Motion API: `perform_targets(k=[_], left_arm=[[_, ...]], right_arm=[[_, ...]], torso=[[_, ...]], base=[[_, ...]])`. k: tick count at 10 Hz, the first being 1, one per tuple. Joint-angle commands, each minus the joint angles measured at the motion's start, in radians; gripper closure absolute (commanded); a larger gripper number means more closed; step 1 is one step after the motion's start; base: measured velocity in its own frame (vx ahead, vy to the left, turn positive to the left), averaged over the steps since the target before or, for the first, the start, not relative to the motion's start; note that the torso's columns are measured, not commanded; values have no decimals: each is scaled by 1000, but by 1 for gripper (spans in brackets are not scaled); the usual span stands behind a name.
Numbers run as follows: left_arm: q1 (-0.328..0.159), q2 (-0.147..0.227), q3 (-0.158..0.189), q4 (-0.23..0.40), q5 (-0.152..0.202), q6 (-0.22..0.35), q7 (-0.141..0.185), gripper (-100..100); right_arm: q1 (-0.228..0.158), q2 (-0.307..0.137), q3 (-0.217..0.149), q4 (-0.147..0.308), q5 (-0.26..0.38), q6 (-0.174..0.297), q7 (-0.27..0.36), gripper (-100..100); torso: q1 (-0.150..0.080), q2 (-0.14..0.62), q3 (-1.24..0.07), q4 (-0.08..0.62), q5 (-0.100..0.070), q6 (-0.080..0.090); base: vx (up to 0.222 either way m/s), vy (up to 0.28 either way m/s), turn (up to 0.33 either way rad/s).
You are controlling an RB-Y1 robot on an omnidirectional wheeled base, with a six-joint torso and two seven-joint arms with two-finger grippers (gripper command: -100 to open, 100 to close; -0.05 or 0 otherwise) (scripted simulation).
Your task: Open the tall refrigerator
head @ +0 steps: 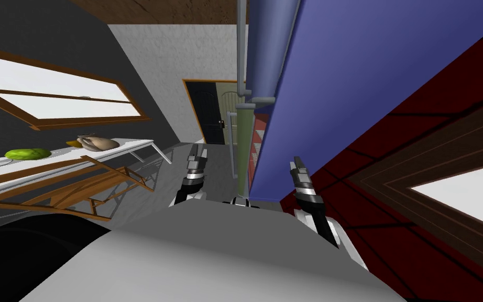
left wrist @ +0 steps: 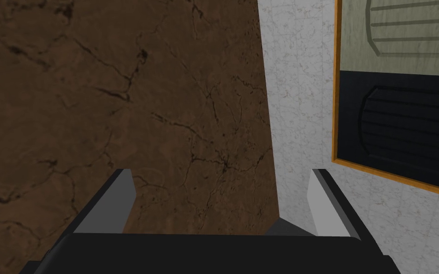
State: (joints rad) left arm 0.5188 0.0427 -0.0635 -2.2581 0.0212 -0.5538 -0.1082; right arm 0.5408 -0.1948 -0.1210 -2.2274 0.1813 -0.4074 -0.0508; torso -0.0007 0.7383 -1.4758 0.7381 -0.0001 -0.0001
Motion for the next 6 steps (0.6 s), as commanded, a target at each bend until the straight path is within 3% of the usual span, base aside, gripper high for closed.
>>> perform_targets(k=[1, 2, 3, 4, 5, 6], left_arm=[[0, 0, 0, 0, 0, 0, 0, 0], [0, 0, 0, 0, 0, 0, 0, 0], [0, 0, 0, 0, 0, 0, 0, 0], [0, 0, 0, 0, 0, 0, 0, 0], [0, 0, 0, 0, 0, 0, 0, 0], [0, 0, 0, 0, 0, 0, 0, 0]], right_arm=[[18, -57, -68, -18, 79, -3, -1, -100], [18, -57, -68, -18, 102, -3, -1, -100], [26, -85, -103, -27, 136, -6, -1, -100], [26, -85, -103, -27, 153, -6, -1, -100], [35, -114, -140, -36, 190, -8, -1, -100], [35, -114, -140, -36, 206, -8, -1, -100]], torso=[[-1, 1, 0, 0, 0, 0], [2, 0, 0, 0, 0, 0], [1, -1, 0, 0, 0, 0], [0, -1, 0, 0, 0, 0], [0, 0, 0, 0, 0, 0], [1, 0, 0, 0, 0, 0]], base=[[14, 99, -21], [16, 79, -14], [15, 63, -14], [10, 56, -11], [3, 73, -21], [10, 74, -14]])
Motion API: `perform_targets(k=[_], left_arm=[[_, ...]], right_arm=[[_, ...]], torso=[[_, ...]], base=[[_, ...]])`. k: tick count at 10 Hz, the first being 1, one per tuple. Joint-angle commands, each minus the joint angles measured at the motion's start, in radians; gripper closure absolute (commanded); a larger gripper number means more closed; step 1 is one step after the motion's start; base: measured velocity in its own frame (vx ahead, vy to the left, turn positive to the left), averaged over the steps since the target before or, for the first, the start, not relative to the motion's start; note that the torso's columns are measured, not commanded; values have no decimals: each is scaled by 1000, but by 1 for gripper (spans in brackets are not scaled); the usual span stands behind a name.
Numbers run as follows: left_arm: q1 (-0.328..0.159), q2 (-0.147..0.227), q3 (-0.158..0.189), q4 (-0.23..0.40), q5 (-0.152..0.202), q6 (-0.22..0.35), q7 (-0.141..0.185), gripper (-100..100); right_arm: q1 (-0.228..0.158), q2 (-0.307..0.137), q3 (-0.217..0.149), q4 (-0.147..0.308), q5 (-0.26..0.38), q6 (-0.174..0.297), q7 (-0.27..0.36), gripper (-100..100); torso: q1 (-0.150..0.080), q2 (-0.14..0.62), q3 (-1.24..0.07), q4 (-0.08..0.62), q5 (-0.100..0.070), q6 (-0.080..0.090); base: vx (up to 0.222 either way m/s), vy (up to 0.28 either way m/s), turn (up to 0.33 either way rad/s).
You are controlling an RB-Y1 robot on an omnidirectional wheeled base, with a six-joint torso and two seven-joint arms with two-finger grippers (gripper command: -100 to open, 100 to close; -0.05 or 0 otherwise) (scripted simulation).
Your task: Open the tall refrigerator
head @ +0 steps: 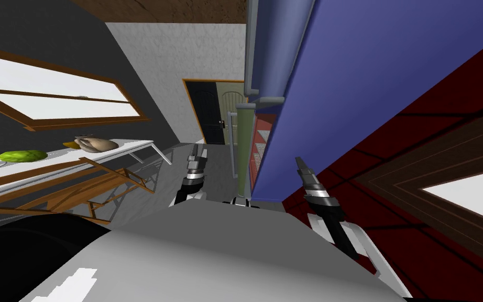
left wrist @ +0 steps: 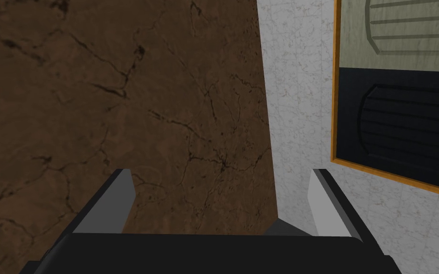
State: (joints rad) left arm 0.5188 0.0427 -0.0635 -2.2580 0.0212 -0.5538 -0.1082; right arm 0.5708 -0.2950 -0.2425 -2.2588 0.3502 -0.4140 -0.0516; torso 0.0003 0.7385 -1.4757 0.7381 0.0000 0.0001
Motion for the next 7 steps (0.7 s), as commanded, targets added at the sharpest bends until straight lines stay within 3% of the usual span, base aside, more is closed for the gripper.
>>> perform_targets(k=[1, 2, 3, 4, 5, 6, 7], left_arm=[[0, 0, 0, 0, 0, 0, 0, 0], [0, 0, 0, 0, 0, 0, 0, 0], [0, 0, 0, 0, 0, 0, 0, 0], [0, 0, 0, 0, 0, 0, 0, 0], [0, 0, 0, 0, 0, 0, 0, 0], [0, 0, 0, 0, 0, 0, 0, 0], [0, 0, 0, 0, 0, 0, 0, 0]], right_arm=[[13, -43, -56, -15, 74, -4, 0, -100], [13, -43, -56, -15, 93, -4, 0, -100], [23, -73, -96, -25, 128, -7, 1, -100], [23, -73, -96, -25, 150, -7, 1, -100], [32, -103, -136, -36, 184, -10, 1, -100], [32, -103, -136, -36, 208, -10, 1, -100], [41, -134, -177, -46, 240, -14, 1, -100]], torso=[[0, 0, 0, 0, 0, 0], [1, -1, -1, 0, 0, 0], [0, -1, 0, 0, 0, 0], [-1, -1, -1, 0, 0, 0], [-1, -1, 0, 0, 0, 0], [0, 0, 0, 0, 0, 0], [0, 0, 0, 0, 0, 0]], base=[[17, 89, -21], [14, 74, -14], [24, 75, -19], [17, 72, -12], [12, 90, -19], [9, 74, -16], [17, 87, -16]])
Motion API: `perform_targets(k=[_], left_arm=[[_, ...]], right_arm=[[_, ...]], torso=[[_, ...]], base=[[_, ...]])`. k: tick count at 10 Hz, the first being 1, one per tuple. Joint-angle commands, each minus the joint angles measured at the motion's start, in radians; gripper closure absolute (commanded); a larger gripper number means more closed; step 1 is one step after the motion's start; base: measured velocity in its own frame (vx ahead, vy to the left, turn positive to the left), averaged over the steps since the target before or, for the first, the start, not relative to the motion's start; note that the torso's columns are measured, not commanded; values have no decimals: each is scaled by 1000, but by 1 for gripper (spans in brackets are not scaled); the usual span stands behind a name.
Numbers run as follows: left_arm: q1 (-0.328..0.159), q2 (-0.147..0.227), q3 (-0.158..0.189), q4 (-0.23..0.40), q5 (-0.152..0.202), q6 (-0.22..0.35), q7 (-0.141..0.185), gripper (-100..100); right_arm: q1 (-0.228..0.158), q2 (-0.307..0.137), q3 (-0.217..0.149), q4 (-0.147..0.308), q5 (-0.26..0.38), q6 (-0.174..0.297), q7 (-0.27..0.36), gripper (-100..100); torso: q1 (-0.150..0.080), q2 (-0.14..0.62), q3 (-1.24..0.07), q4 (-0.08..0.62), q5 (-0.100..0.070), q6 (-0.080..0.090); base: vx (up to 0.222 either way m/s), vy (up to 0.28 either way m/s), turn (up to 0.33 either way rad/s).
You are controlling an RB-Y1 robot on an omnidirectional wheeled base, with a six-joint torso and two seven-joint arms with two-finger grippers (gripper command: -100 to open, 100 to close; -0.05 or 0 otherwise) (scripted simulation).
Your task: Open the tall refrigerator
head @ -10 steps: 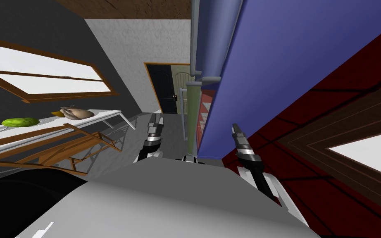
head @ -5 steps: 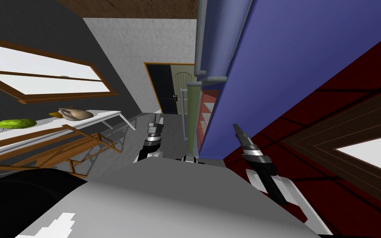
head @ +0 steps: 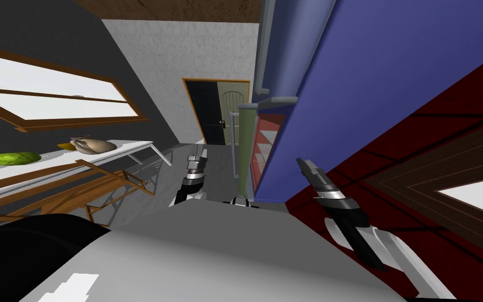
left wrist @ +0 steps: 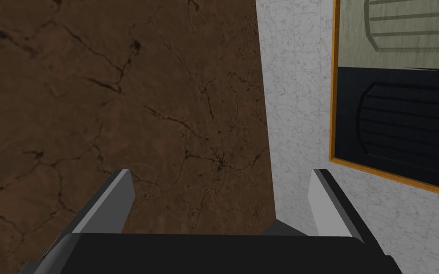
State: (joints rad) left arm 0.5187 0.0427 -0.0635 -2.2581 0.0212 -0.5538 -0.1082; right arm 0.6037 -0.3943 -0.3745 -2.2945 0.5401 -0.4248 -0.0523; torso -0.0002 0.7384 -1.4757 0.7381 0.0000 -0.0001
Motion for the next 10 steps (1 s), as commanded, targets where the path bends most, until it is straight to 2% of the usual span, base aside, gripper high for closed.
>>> perform_targets(k=[1, 2, 3, 4, 5, 6, 7, 8, 9, 10], left_arm=[[0, 0, 0, 0, 0, 0, 0, 0], [0, 0, 0, 0, 0, 0, 0, 0], [0, 0, 0, 0, 0, 0, 0, 0], [0, 0, 0, 0, 0, 0, 0, 0], [0, 0, 0, 0, 0, 0, 0, 0], [0, 0, 0, 0, 0, 0, 0, 0], [0, 0, 0, 0, 0, 0, 0, 0], [0, 0, 0, 0, 0, 0, 0, 0], [0, 0, 0, 0, 0, 0, 0, 0], [0, 0, 0, 0, 0, 0, 0, 0]], right_arm=[[8, -35, -45, -10, 77, -3, 1, -100], [17, -65, -85, -21, 109, -6, 1, -100], [17, -65, -85, -21, 136, -6, 1, -100], [26, -96, -126, -30, 167, -9, 0, -100], [26, -96, -126, -30, 194, -9, 0, -100], [35, -127, -167, -39, 225, -13, -1, -100], [35, -127, -167, -39, 251, -13, -1, -100], [42, -157, -207, -47, 283, -16, -2, -100], [42, -157, -207, -47, 308, -16, -2, -100], [50, -186, -247, -54, 341, -20, -4, -100]], torso=[[1, -1, 0, 0, 0, 0], [0, -1, 0, 0, 0, 0], [0, 0, 0, 0, 0, 0], [0, 0, 0, 0, 0, 0], [1, 0, 0, 0, 0, 0], [0, -1, -1, 0, 0, 0], [1, -2, -1, -1, 0, 0], [-1, -1, -1, 0, 0, 0], [-1, 0, 0, 0, 0, 0], [-1, 1, 0, 0, 0, 0]], base=[[14, 75, -11], [-4, 82, -14], [1, 74, -13], [6, 96, -10], [13, 78, -9], [34, 92, -4], [26, 74, -5], [12, 69, 2], [7, 65, -1], [6, 93, 10]])
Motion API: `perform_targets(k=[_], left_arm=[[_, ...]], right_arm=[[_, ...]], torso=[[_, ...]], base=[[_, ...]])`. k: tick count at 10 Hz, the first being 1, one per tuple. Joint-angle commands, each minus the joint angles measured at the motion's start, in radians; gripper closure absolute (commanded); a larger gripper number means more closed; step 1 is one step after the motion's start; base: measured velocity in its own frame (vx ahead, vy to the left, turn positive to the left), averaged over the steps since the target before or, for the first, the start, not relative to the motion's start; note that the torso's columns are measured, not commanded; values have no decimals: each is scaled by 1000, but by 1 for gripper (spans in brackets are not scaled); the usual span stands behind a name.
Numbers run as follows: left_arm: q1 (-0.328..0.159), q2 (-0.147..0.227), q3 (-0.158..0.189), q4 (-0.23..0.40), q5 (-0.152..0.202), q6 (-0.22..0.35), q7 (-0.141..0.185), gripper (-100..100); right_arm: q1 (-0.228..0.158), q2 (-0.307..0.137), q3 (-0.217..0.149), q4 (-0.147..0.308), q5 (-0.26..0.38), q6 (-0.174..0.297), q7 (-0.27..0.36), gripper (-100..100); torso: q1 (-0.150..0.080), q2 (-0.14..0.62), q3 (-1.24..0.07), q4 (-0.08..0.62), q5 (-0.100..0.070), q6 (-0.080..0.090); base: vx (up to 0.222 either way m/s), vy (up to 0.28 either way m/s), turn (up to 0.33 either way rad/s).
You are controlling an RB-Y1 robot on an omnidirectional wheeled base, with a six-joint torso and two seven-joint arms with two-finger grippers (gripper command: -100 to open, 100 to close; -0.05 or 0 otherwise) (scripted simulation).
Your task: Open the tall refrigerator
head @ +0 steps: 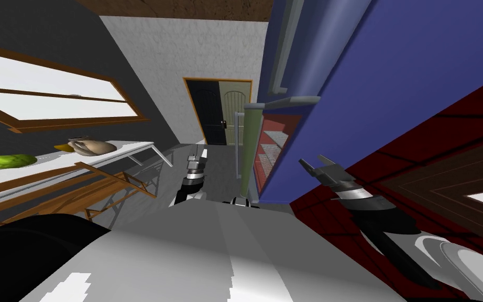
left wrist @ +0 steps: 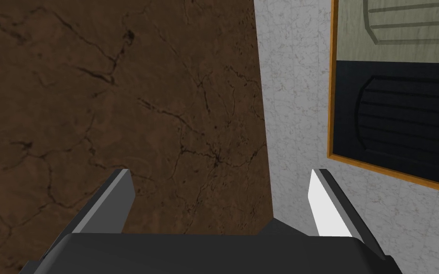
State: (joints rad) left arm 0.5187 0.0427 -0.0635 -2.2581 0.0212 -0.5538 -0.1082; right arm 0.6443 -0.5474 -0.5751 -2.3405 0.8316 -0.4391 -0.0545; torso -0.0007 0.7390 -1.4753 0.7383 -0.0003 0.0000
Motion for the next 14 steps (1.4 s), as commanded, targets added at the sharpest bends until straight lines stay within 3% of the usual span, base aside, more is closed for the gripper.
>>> perform_targets(k=[1, 2, 3, 4, 5, 6, 7, 8, 9, 10, 11, 12, 13, 14], left_arm=[[0, 0, 0, 0, 0, 0, 0, 0], [0, 0, 0, 0, 0, 0, 0, 0], [0, 0, 0, 0, 0, 0, 0, 0], [0, 0, 0, 0, 0, 0, 0, 0], [0, 0, 0, 0, 0, 0, 0, 0], [0, 0, 0, 0, 0, 0, 0, 0], [0, 0, 0, 0, 0, 0, 0, 0], [0, 0, 0, 0, 0, 0, 0, 0], [0, 0, 0, 0, 0, 0, 0, 0], [0, 0, 0, 0, 0, 0, 0, 0], [0, 0, 0, 0, 0, 0, 0, 0], [0, 0, 0, 0, 0, 0, 0, 0], [0, 0, 0, 0, 0, 0, 0, 0], [0, 0, 0, 0, 0, 0, 0, 0]], right_arm=[[9, -33, -47, -8, 72, -6, -2, -100], [16, -61, -86, -13, 107, -10, -5, -100], [16, -61, -86, -13, 126, -10, -5, -100], [22, -89, -125, -18, 161, -14, -8, -100], [22, -89, -125, -18, 178, -14, -8, -100], [28, -117, -163, -20, 215, -18, -11, -100], [28, -117, -163, -20, 229, -18, -11, -100], [33, -144, -201, -22, 267, -22, -16, -100], [33, -144, -201, -22, 278, -22, -16, -100], [37, -170, -238, -23, 319, -26, -20, -100], [37, -170, -238, -23, 325, -26, -20, -100], [41, -195, -274, -23, 363, -30, -25, -100], [41, -195, -274, -23, 371, -30, -25, -100], [45, -220, -309, -22, 409, -34, -31, -100]], torso=[[2, 0, 0, 0, 1, 0], [1, -1, 0, 0, 1, 0], [1, -1, -1, 0, 0, 0], [0, -2, -1, -1, 0, 0], [1, -1, -1, 0, 0, 0], [1, -1, -1, 0, 0, 0], [1, -2, -1, 0, 0, 0], [0, -1, -1, 0, 0, 0], [1, 0, 0, 0, 0, 0], [0, 0, 0, 0, 0, 0], [1, -1, -1, 0, 0, 0], [0, -1, -1, 0, 0, 0], [1, -1, -1, 0, 0, 0], [0, -1, -1, 0, 0, 0]], base=[[6, 83, 0], [13, 85, 16], [16, 74, 8], [17, 88, 25], [16, 83, 11], [33, 94, 38], [24, 71, 15], [8, 84, 37], [9, 75, 20], [20, 81, 49], [13, 70, 25], [5, 76, 50], [11, 67, 26], [18, 97, 54]])
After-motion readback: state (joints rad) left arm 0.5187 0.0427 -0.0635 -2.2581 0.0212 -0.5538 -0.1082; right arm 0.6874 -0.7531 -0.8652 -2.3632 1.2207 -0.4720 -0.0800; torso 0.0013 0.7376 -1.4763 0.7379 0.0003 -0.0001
